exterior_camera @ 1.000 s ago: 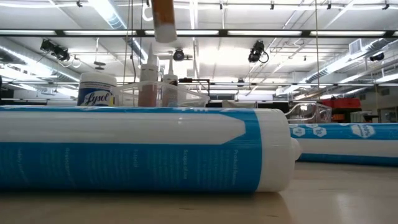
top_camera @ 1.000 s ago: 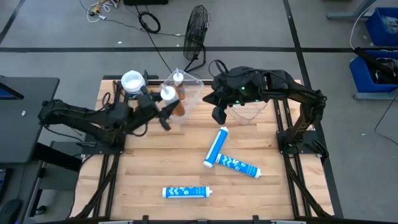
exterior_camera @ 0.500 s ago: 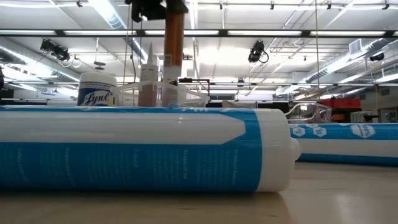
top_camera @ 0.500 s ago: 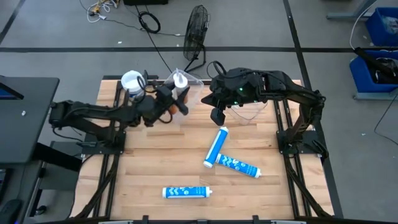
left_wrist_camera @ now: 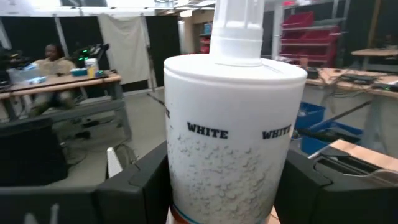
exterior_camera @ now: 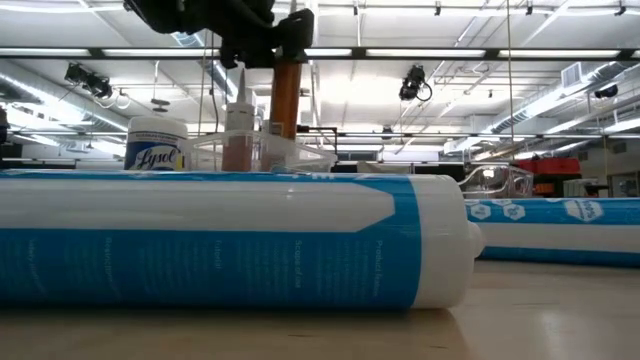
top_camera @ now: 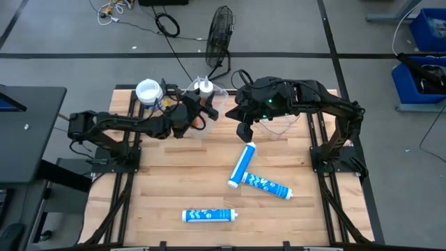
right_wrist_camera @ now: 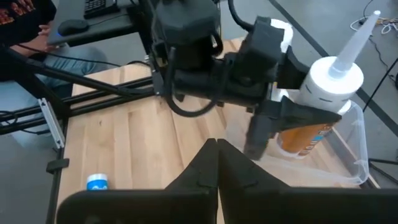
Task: Pick & place silicon tubes, Sealant and Lysol wipes
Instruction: Put the brown sealant into the white transparent bin
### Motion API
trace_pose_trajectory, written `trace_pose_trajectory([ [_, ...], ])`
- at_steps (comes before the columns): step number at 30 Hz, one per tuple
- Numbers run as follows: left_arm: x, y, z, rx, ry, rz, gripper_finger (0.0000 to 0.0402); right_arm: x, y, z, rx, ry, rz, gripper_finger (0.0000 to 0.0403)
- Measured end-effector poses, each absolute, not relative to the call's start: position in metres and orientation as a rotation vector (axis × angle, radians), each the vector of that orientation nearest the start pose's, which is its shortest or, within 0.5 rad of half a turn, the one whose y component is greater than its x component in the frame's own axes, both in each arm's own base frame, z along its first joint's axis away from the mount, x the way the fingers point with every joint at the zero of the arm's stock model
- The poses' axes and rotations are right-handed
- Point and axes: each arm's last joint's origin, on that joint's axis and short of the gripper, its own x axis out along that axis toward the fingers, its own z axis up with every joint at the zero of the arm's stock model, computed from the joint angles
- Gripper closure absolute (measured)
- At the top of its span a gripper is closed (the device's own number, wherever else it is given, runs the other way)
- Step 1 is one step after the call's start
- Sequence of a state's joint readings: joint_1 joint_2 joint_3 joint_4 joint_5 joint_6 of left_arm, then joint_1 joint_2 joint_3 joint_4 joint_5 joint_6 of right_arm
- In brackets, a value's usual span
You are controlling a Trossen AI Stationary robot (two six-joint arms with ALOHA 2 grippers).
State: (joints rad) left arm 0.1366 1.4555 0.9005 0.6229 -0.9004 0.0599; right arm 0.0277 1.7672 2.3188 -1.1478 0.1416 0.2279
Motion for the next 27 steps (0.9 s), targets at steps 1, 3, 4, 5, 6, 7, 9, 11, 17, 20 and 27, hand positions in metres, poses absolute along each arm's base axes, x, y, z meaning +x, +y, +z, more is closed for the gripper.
trace_pose_trajectory([
  [1, 0.31, 0.067, 0.292, 0.026, -0.036, 1.05, 0.0186, 0.328, 0.005, 0.488, 0.171, 0.579, -0.177, 0.0401],
  [3, 0.312, 0.069, 0.288, 0.027, -0.029, 1.057, 0.0186, 0.328, 0.005, 0.488, 0.171, 0.579, -0.174, 0.0401],
  [4, 0.313, 0.07, 0.286, 0.028, -0.026, 1.06, 0.0186, 0.328, 0.005, 0.488, 0.169, 0.579, -0.174, 0.0401],
  [5, 0.315, 0.07, 0.284, 0.026, -0.027, 1.064, 0.0186, 0.328, 0.005, 0.488, 0.166, 0.58, -0.173, 0.0401],
  [6, 0.315, 0.071, 0.283, 0.022, -0.022, 1.067, 0.0186, 0.329, 0.005, 0.488, 0.162, 0.581, -0.172, 0.0401],
  [7, 0.314, 0.071, 0.28, 0.018, -0.019, 1.075, 0.0186, 0.329, 0.005, 0.488, 0.157, 0.582, -0.17, 0.0401],
  [9, 0.312, 0.071, 0.275, -0.001, -0.022, 1.086, 0.0186, 0.329, 0.005, 0.487, 0.149, 0.584, -0.161, 0.0401],
  [11, 0.308, 0.07, 0.268, -0.025, -0.031, 1.13, 0.0186, 0.328, 0.005, 0.487, 0.149, 0.588, -0.155, 0.0401],
  [17, 0.299, 0.066, 0.255, -0.052, -0.097, 1.134, 0.0186, 0.328, 0.006, 0.487, 0.131, 0.59, -0.137, 0.0401],
  [20, 0.296, 0.065, 0.251, -0.026, -0.089, 1.126, 0.0186, 0.329, 0.006, 0.487, 0.119, 0.592, -0.131, 0.0401],
  [27, 0.301, 0.065, 0.24, 0.044, -0.034, 1.095, 0.0186, 0.329, 0.006, 0.487, 0.085, 0.595, -0.106, 0.0401],
])
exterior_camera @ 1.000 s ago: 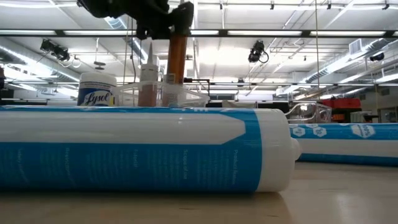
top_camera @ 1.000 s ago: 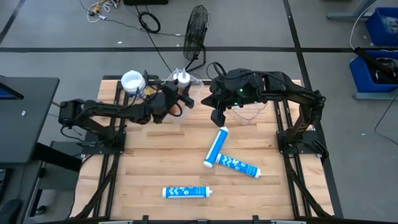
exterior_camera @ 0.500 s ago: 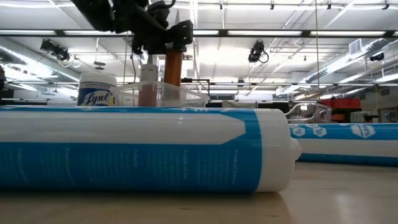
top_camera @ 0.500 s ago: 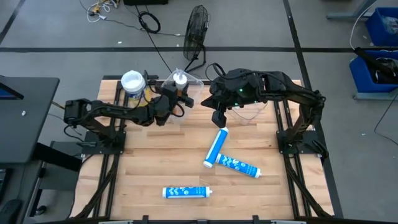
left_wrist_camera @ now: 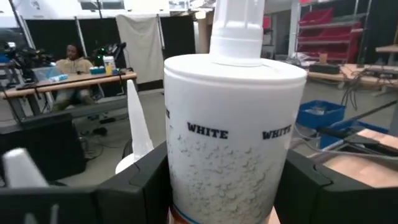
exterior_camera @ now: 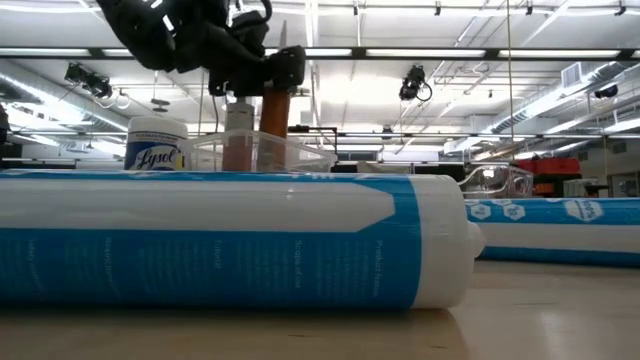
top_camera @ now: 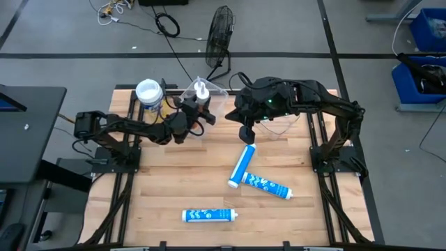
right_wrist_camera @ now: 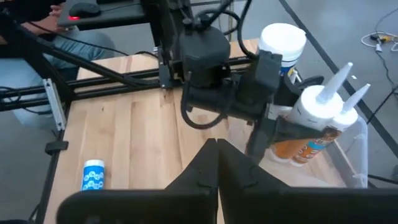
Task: Pick & place silicon tubes, Sealant and Lysol wipes
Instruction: Put the brown sealant into the white transparent bin
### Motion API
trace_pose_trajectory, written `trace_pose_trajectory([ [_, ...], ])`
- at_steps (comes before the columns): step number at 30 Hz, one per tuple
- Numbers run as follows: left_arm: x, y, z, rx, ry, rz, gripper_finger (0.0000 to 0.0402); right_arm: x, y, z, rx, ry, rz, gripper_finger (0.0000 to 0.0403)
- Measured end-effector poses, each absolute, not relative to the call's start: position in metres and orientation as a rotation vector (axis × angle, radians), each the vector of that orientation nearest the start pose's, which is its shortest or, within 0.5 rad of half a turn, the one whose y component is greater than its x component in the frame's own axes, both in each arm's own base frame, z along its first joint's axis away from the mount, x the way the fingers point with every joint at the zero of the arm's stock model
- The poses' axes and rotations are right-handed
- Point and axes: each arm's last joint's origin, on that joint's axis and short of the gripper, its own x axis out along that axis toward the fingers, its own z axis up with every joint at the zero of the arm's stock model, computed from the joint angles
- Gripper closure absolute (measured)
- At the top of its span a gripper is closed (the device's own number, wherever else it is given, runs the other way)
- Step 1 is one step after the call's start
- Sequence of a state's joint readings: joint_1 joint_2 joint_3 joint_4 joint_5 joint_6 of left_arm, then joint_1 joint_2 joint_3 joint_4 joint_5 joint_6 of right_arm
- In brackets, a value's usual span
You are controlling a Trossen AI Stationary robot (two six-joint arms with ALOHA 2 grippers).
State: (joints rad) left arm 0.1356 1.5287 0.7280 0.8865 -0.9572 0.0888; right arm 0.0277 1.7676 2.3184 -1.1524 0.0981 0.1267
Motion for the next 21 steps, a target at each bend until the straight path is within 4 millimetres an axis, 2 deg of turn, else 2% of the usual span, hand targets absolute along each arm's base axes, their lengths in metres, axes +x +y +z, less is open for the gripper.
trace_pose_trajectory([
  [9, 0.314, 0.066, 0.221, 0.024, -0.076, 1.123, 0.0186, 0.329, 0.007, 0.487, 0.063, 0.599, -0.08, 0.0401],
  [21, 0.314, 0.067, 0.22, 0.115, -0.053, 1.14, 0.0186, 0.329, 0.007, 0.487, 0.031, 0.596, -0.048, 0.0401],
])
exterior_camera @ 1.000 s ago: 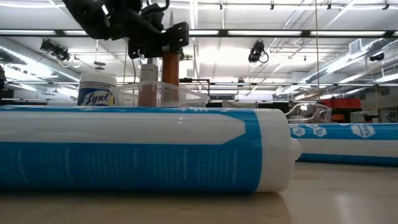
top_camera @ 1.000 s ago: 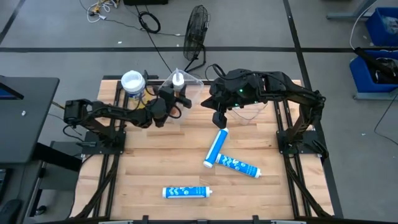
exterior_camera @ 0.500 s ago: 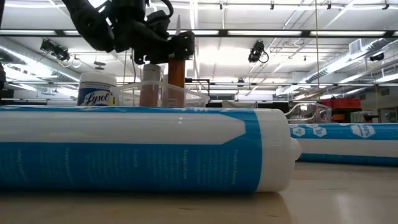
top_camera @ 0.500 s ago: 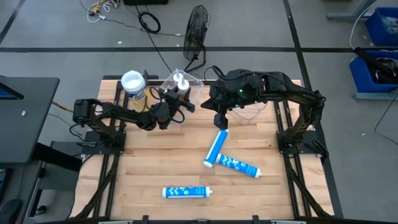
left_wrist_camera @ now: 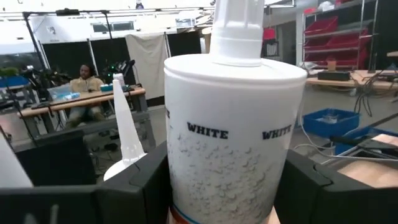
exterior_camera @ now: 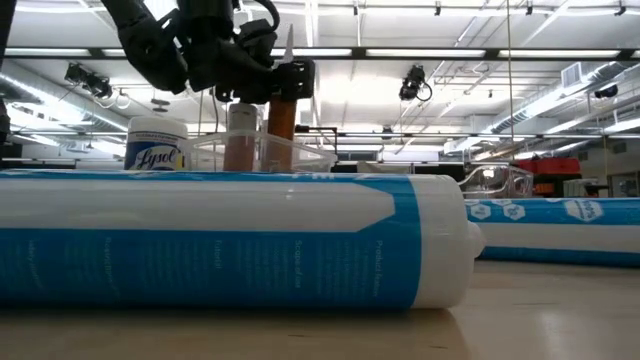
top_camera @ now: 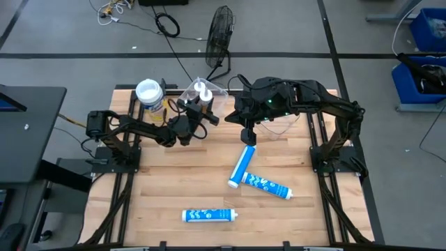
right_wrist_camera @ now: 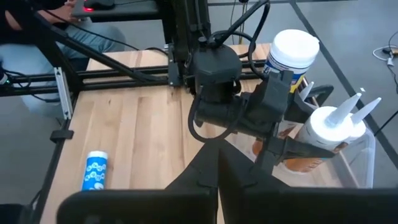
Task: Pick & place silicon tubes, Sealant and Lysol wipes
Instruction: Put the brown sealant into the white transparent bin
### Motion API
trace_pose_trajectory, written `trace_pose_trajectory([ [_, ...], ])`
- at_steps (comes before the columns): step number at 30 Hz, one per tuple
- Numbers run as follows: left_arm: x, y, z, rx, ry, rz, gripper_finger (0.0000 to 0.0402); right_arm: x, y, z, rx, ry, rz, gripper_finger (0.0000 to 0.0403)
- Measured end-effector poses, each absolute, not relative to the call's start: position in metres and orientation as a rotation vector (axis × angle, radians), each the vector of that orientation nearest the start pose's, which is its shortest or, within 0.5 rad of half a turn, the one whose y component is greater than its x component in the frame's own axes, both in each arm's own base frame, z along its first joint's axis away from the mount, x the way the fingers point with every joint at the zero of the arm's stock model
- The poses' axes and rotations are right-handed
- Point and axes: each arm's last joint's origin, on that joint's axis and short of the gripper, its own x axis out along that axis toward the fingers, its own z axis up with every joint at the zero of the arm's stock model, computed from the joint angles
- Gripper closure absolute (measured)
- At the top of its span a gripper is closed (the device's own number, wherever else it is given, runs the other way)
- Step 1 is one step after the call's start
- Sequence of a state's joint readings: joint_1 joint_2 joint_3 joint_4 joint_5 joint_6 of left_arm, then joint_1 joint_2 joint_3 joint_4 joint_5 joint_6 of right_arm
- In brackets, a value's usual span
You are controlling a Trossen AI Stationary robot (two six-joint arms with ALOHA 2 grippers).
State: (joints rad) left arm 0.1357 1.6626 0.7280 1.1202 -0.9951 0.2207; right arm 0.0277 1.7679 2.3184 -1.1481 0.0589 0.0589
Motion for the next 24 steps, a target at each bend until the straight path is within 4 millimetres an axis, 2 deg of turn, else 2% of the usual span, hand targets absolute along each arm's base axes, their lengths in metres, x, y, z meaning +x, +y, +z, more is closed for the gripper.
trace_pose_trajectory([
  [8, 0.315, 0.062, 0.221, 0.113, -0.063, 1.127, 0.0186, 0.329, 0.007, 0.487, 0.028, 0.596, -0.048, 0.0401],
  [24, 0.315, 0.051, 0.23, 0.22, -0.067, 1.061, 0.0186, 0.329, 0.007, 0.488, 0.038, 0.593, -0.054, 0.0402],
])
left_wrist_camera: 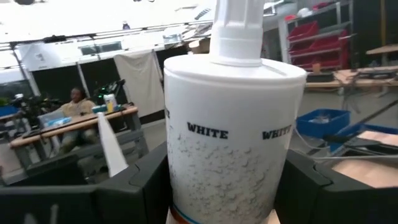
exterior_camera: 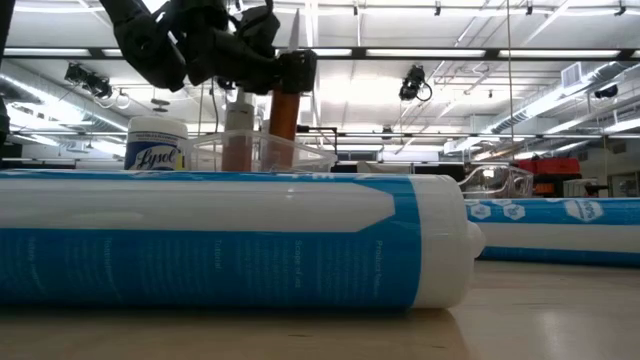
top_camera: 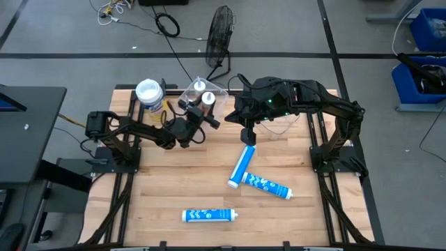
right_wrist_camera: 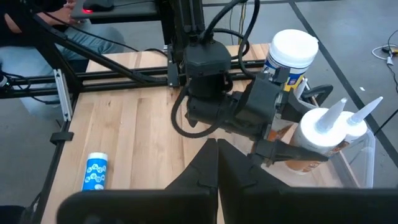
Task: Pick & place silicon tubes, Sealant and Lysol wipes
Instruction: Put the brown sealant into the white transparent bin
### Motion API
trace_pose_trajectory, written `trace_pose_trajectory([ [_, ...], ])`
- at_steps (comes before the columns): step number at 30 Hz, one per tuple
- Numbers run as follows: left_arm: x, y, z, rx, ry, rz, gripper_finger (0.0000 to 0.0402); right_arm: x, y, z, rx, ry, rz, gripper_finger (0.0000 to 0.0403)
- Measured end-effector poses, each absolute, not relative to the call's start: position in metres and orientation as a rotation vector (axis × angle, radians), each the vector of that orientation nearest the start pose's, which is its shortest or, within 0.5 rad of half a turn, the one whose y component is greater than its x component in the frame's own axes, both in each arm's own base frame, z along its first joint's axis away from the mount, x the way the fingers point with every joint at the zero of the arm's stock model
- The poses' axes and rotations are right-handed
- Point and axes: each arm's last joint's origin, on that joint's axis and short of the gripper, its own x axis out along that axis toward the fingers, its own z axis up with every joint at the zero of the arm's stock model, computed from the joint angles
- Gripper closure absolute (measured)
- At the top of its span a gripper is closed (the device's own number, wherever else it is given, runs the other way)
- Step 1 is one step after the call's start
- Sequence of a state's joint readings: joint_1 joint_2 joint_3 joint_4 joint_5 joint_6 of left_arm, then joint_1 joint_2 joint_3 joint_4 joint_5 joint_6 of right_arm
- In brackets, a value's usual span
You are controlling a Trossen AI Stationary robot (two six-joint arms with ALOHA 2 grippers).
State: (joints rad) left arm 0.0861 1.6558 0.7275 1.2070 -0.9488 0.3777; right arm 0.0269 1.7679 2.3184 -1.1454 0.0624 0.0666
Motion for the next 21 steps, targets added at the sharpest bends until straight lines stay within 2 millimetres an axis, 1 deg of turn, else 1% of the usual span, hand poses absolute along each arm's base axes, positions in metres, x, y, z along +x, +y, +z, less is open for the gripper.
trace_pose_trajectory([
  [6, 0.318, 0.037, 0.233, 0.211, -0.078, 1.032, 0.0186, 0.329, 0.007, 0.488, 0.038, 0.593, -0.054, 0.0402],
  [9, 0.317, 0.032, 0.232, 0.201, -0.053, 1.089, 0.0186, 0.329, 0.007, 0.488, 0.038, 0.593, -0.054, 0.0402],
  [15, 0.316, 0.027, 0.23, 0.131, -0.057, 1.151, 0.0186, 0.329, 0.007, 0.488, 0.038, 0.587, -0.054, 0.0402],
  [21, 0.317, 0.023, 0.224, 0.097, -0.029, 1.154, 0.0186, 0.338, 0.007, 0.484, 0.036, 0.582, -0.054, 0.0402],
])
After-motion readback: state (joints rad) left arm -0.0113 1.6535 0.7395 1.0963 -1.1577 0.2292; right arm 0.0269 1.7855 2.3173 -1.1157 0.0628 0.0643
